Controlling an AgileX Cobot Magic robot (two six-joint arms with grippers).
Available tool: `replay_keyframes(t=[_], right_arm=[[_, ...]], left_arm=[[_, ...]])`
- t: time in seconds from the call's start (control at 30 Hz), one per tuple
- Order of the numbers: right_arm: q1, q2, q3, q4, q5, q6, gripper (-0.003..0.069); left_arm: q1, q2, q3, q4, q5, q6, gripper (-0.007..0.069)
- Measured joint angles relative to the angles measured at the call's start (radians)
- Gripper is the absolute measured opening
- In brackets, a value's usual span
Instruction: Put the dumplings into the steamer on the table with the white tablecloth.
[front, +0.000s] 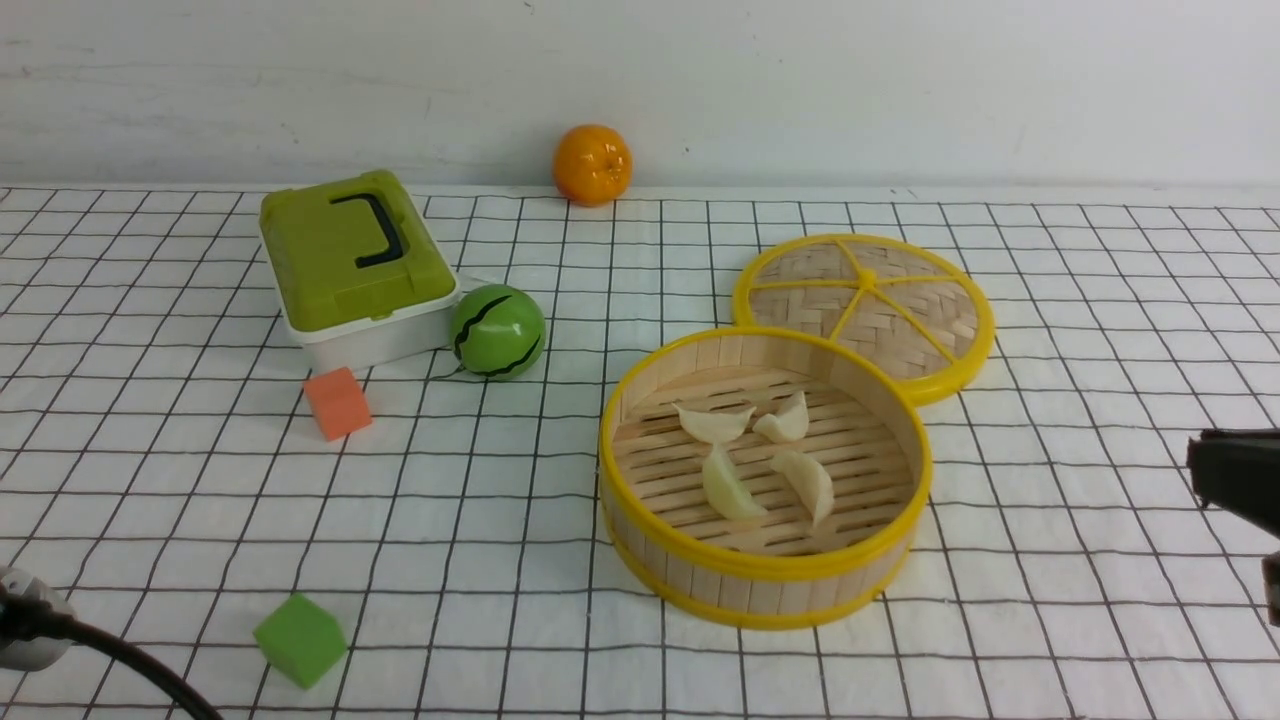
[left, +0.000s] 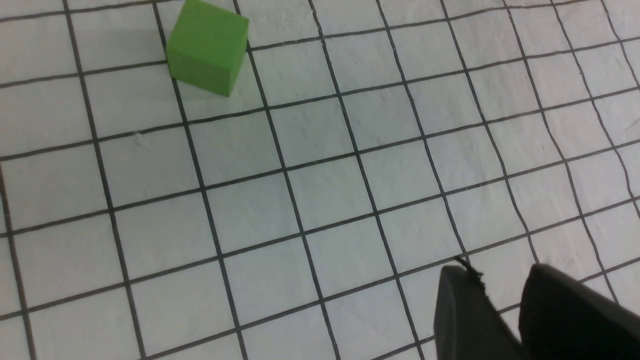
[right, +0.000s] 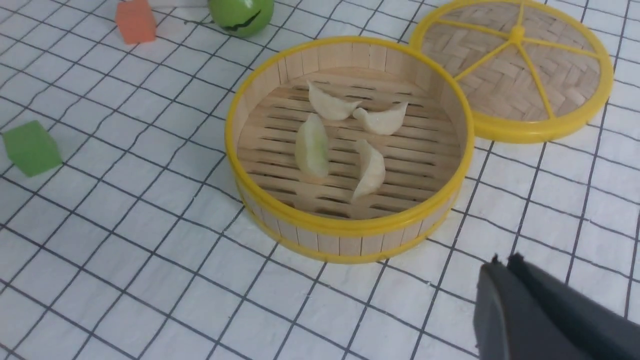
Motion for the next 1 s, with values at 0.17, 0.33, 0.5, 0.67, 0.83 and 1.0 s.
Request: replay_keyframes(t=[0.17, 0.33, 0.5, 0.67, 0.83, 1.0], right_arm=[[0.000, -0.042, 0.066, 0.004, -0.143, -0.007, -0.0023], [-0.022, -0.183, 0.239, -0.015, -0.357, -0.040, -0.0023], [-0.153, -0.382, 0.499, -0.007, -0.557, -0.049, -0.0023], [-0.327, -0.604, 0.741, -0.003, -0.589, -0.040, -0.0023], [-0.401, -0.745, 0.804, -0.028, -0.480, -0.040, -0.0023], [-0.453, -0.758, 0.806, -0.098, -0.345, 0.025, -0.0023]], left_arm=[[0.000, 0.000, 0.000, 0.000, 0.000, 0.000, 0.0176], [0.000, 0.000, 0.000, 0.000, 0.000, 0.000, 0.0181], [0.000, 0.000, 0.000, 0.000, 0.000, 0.000, 0.0183], [0.000, 0.000, 0.000, 0.000, 0.000, 0.000, 0.0188], [0.000, 0.000, 0.000, 0.000, 0.000, 0.000, 0.0196], [0.000, 0.000, 0.000, 0.000, -0.001, 0.000, 0.0201]])
